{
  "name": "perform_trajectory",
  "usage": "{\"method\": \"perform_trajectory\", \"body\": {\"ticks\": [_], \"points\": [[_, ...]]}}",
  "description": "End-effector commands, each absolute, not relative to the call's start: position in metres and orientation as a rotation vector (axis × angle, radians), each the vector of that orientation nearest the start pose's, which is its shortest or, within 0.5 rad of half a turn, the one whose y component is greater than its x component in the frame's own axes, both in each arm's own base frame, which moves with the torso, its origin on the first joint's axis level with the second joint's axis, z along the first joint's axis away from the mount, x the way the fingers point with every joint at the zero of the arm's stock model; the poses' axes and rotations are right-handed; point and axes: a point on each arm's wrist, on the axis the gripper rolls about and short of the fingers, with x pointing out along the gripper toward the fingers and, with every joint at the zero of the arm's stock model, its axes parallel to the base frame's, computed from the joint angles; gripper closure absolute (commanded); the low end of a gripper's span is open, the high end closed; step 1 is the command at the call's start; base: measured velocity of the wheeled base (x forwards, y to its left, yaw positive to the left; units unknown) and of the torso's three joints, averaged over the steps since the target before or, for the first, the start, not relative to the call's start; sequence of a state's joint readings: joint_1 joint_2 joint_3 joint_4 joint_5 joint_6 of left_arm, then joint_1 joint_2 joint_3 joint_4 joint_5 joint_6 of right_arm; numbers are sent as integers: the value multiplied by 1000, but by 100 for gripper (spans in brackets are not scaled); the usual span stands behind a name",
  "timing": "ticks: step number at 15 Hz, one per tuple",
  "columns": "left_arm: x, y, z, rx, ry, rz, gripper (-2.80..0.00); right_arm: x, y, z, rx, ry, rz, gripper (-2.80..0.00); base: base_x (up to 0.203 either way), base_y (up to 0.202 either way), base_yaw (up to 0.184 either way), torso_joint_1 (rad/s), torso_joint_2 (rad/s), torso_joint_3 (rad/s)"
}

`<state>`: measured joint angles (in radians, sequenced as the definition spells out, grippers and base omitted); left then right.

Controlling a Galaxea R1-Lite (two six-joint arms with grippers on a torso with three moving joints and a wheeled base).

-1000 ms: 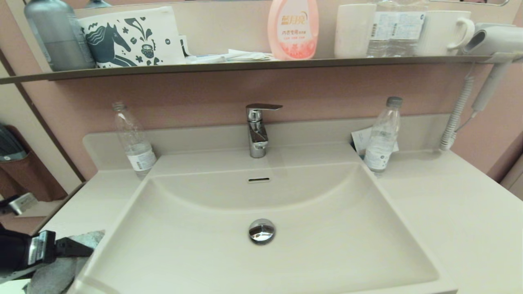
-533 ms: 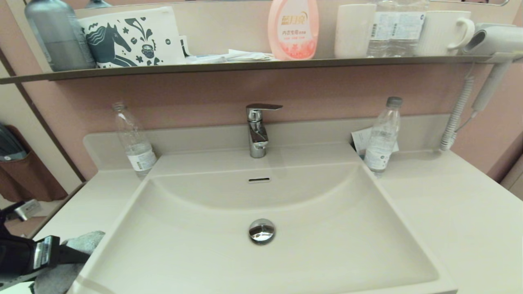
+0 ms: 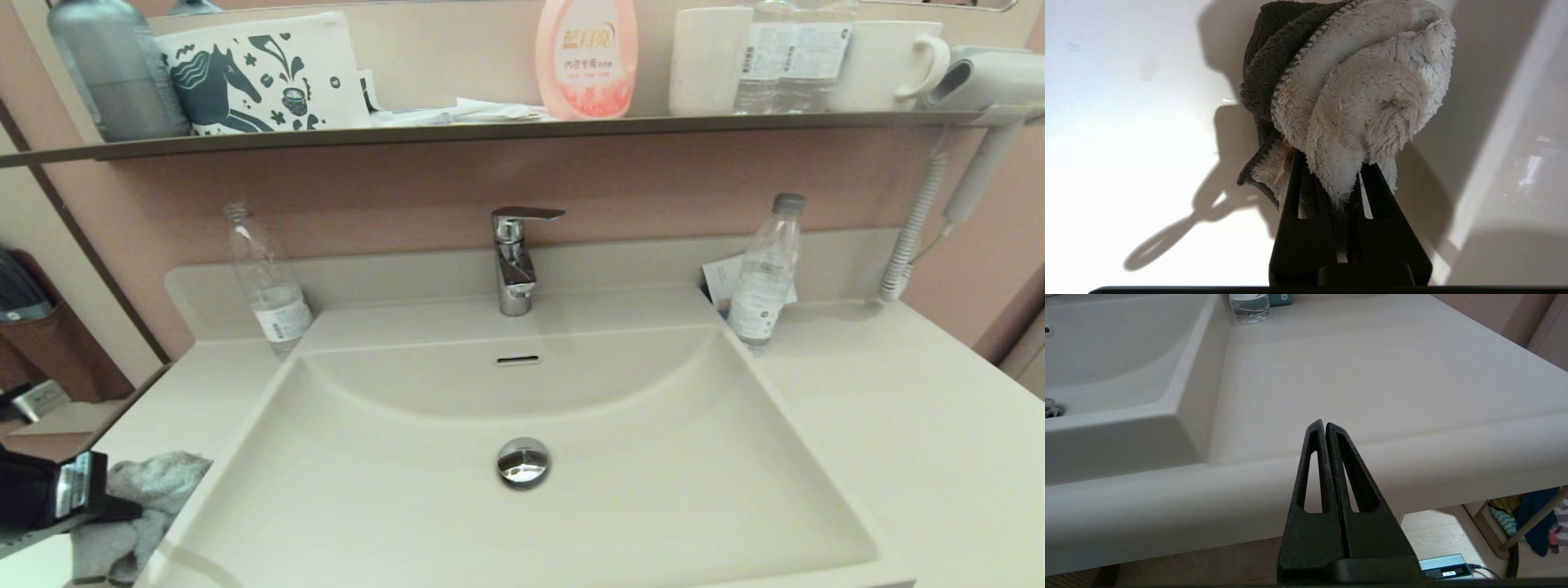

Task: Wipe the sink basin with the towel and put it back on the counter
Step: Pick up the cloth, then wipe the sink

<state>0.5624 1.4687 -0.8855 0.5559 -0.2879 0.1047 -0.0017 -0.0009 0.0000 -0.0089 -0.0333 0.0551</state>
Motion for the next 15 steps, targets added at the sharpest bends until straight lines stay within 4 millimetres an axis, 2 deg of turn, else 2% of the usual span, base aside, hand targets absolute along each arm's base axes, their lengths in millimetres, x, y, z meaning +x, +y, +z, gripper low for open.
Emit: {"method": "perform_trajectory", "body": {"ticks": [1, 4, 8, 12, 15], "points": [[168, 100, 198, -360, 1000, 202, 0, -23, -1, 76, 55, -10, -35, 0, 0, 0, 0, 0, 0, 0], [152, 89, 242, -356, 974, 183, 0, -23, -1, 76, 55, -10, -35, 0, 0, 0, 0, 0, 0, 0], [120, 50, 290, -290, 874, 83, 0, -23, -1, 76, 55, -10, -35, 0, 0, 0, 0, 0, 0, 0], [106, 15, 319, -267, 800, -57, 0, -23, -1, 76, 55, -10, -35, 0, 0, 0, 0, 0, 0, 0], [122, -6, 320, -280, 860, -85, 0, -23, -1, 76, 55, -10, -35, 0, 0, 0, 0, 0, 0, 0]]}}
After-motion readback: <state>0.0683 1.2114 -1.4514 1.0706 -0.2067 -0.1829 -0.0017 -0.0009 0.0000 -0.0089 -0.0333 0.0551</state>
